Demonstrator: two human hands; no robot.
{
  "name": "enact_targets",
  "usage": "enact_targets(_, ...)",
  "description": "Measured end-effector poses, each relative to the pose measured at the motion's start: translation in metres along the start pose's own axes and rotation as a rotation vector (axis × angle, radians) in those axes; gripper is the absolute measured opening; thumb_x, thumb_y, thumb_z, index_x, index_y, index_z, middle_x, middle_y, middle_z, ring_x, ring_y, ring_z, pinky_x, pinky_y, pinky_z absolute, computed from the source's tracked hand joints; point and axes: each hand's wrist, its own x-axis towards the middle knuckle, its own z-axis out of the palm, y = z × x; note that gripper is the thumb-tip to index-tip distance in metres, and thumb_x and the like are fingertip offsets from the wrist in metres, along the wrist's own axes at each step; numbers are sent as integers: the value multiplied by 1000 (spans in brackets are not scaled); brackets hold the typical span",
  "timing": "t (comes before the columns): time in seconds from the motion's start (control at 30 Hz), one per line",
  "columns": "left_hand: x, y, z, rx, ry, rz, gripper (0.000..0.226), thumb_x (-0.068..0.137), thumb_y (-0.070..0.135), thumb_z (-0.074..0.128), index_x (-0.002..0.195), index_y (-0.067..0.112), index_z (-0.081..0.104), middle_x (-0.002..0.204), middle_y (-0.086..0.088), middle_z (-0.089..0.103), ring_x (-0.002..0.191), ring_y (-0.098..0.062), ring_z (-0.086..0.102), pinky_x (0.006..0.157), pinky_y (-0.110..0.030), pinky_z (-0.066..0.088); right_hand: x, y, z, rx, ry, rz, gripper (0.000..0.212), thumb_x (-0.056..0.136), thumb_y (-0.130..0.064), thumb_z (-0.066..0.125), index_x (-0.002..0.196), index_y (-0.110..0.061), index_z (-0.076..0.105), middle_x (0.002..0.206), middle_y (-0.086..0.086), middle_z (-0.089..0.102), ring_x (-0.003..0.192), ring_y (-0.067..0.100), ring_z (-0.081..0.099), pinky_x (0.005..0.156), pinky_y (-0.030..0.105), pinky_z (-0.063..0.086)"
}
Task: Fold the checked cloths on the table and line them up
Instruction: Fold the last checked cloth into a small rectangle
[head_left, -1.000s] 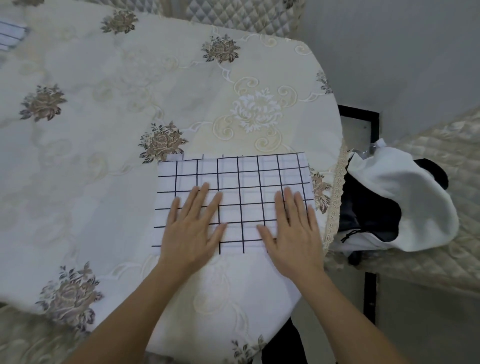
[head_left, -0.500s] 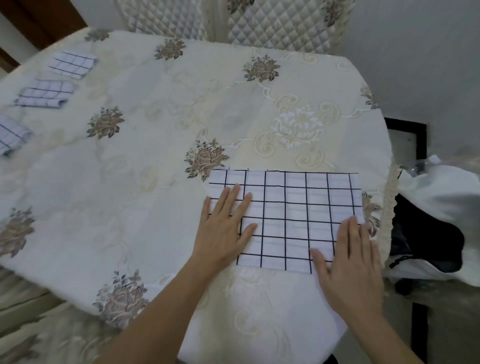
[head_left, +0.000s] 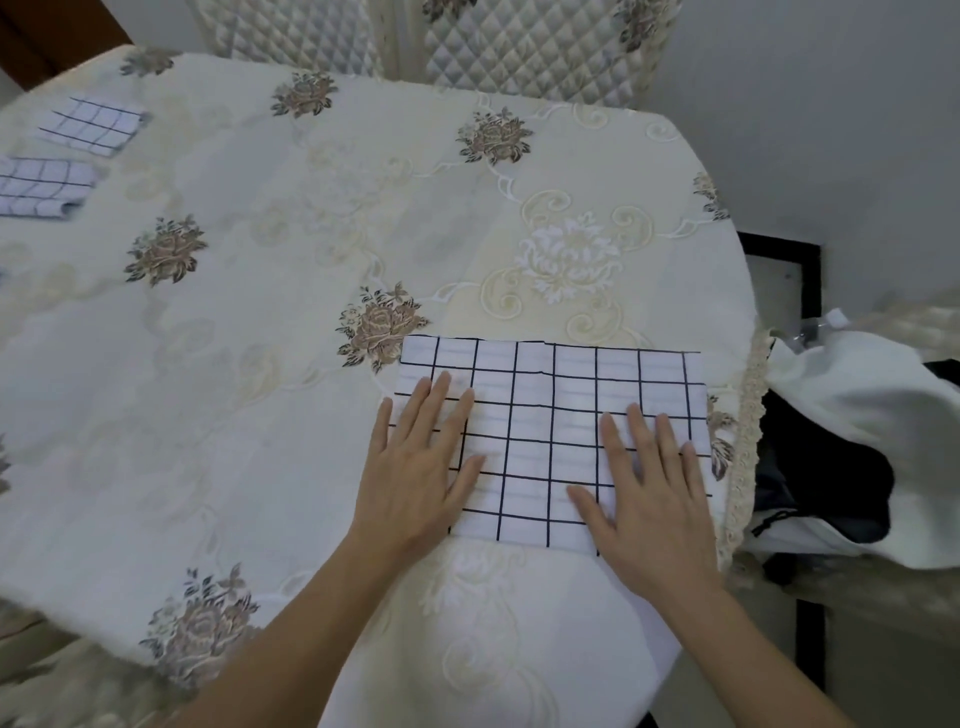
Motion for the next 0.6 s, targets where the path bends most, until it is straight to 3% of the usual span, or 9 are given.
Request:
enact_targets(0.27,-22,-10,13,-16,-52,-45,63,101,57,20,159,33,12,167,5,3,154,-14,0,123,-50,13,-4,1,1,-17,7,34,79,96,-70,26,159,-24,17,167,3,9,154,26,2,123,52,13)
enact_targets(0.37,-18,-22,7,21,-88,-155,66,98,63,12,158,38,3,167,7,-7,153,-14,-8,123,-53,5,-5,0,1,-14,5,38,79,96,-70,25,159,-25,15,167,3,8,154,26,1,123,52,12)
enact_targets(0.43,-15,-14,1,54,-56,-215,70,98,62,16,159,30,5,167,2,-6,154,-17,-7,122,-55,1,-5,-1,0,-25,-7,42,79,96,-70,23,159,-25,14,167,3,7,154,25,0,123,52,12)
enact_targets(0.5,-11,22,1,45,-10,-98,72,99,57,24,160,20,12,168,-3,1,154,-19,0,122,-55,5,-5,-2,0,-37,-10,49,79,95,-70,22,159,-25,13,167,3,6,154,25,0,123,52,11)
enact_targets(0.6,-7,85,16,-41,-11,131,68,102,53,31,159,18,18,167,-2,7,154,-18,5,122,-52,15,-5,-1,0,-42,-18,51,78,95,-68,24,159,-25,15,168,1,4,154,25,0,123,52,12)
